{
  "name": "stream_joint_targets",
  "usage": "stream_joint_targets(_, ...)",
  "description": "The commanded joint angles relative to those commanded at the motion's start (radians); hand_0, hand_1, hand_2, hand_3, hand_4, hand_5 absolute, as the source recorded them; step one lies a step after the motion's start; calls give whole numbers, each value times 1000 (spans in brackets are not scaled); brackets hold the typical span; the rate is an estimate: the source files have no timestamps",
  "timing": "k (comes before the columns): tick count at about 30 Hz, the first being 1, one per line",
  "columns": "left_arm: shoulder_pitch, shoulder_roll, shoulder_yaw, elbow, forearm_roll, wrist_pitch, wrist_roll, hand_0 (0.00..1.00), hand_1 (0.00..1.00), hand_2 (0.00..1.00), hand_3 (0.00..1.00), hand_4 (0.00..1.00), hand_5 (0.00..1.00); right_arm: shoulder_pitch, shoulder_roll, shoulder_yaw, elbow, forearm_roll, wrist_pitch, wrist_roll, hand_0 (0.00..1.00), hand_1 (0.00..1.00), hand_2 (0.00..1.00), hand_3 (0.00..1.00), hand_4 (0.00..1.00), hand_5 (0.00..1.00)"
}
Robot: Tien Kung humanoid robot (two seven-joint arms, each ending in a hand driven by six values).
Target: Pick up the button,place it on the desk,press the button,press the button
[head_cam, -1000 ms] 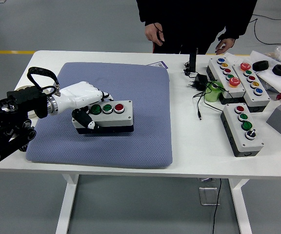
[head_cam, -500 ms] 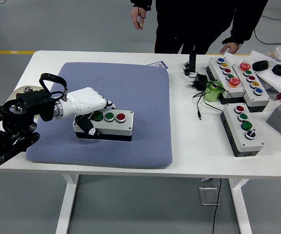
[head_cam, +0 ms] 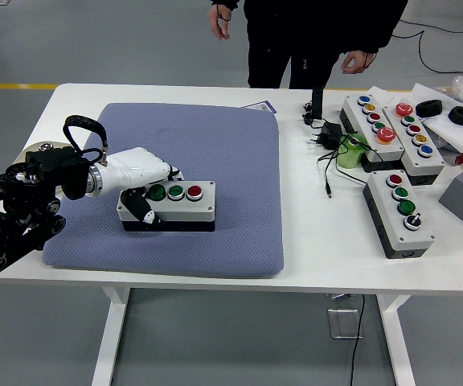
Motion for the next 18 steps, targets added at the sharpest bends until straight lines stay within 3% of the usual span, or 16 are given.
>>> stream_joint_targets(5,10,6,-34,-19,5,-36,4,716,819,936,884,998,276,-1,0,1,0,-2,0,0,765,726,744,597,201,155)
stream_joint_targets(6,12,7,-45,-24,3,-44,5,819,890,991,948,998,383,-1,0,3,0,-3,0,0,765,726,744,596,201,155)
stream_joint_targets(10,24,14,-98,-51,-21,-82,14,819,890,991,948,998,383,0,0,5,0,-5,0,0,765,726,744,596,201,155)
stream_joint_targets(12,37,23,-139,-77,-39,-108,17,819,890,991,948,998,383,0,0,7,0,-7,0,0,765,726,744,596,201,155)
stream_joint_targets(13,46,28,-166,-93,-46,-122,18,890,933,998,972,998,409,0,-1,8,1,-7,0,0,765,726,744,596,201,156)
stream_joint_targets(18,95,50,-307,-182,-46,-141,38,890,933,998,972,998,409,1,-2,9,1,-10,0,0,765,726,744,596,201,156)
